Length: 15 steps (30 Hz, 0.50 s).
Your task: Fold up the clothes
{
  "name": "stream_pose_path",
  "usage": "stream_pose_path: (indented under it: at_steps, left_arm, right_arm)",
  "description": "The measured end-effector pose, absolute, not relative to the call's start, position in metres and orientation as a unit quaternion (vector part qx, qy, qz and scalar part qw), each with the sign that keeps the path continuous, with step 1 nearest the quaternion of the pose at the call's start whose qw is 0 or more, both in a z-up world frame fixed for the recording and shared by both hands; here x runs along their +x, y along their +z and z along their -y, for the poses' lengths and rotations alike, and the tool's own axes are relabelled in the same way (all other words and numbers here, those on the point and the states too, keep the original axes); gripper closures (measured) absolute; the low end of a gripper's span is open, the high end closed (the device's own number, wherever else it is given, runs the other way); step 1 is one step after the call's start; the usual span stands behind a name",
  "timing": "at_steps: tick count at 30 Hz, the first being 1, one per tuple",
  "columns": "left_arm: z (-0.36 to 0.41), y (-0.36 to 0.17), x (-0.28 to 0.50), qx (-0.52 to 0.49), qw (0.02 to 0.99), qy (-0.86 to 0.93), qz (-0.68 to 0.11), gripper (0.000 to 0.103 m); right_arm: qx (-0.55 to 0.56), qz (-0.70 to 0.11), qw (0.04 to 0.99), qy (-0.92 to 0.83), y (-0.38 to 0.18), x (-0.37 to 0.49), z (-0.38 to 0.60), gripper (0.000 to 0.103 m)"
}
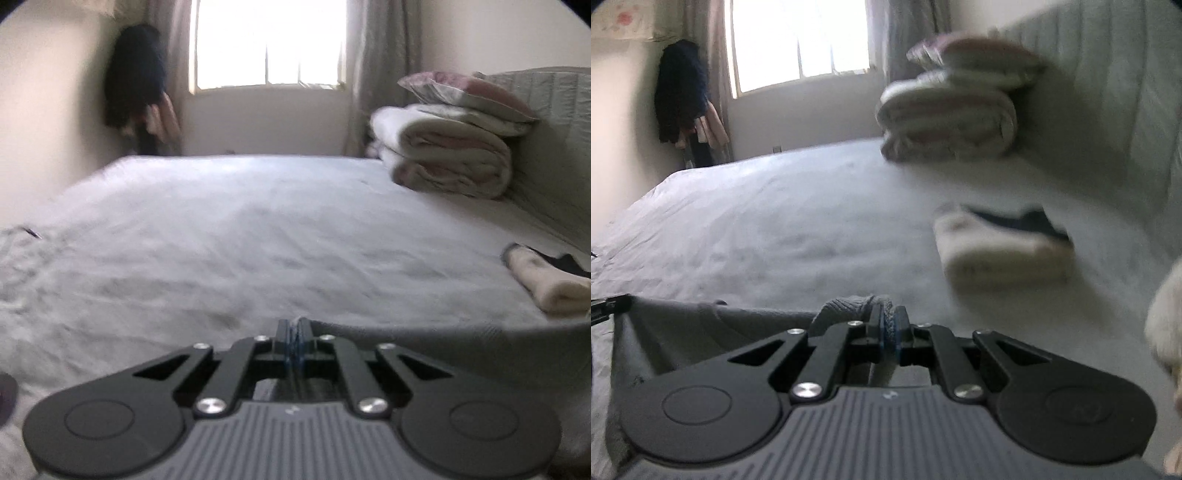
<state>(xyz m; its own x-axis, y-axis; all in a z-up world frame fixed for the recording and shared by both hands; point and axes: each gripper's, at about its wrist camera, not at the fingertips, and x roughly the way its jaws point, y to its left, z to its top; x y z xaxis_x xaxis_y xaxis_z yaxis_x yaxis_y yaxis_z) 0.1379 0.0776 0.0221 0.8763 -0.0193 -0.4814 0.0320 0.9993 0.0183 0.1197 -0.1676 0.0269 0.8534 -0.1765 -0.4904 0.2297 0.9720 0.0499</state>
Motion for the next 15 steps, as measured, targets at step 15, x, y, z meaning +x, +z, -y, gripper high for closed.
stream_pose_path:
  at_steps: [15]
  left_arm:
    - [-0.104, 0.012, 0.219, 0.01, 0.966, 0.078, -0.245, 0.099]
  right_arm:
    - [-0.011, -0.245, 0.962, -0.122, 0.01, 0.273, 0.137, 0.097]
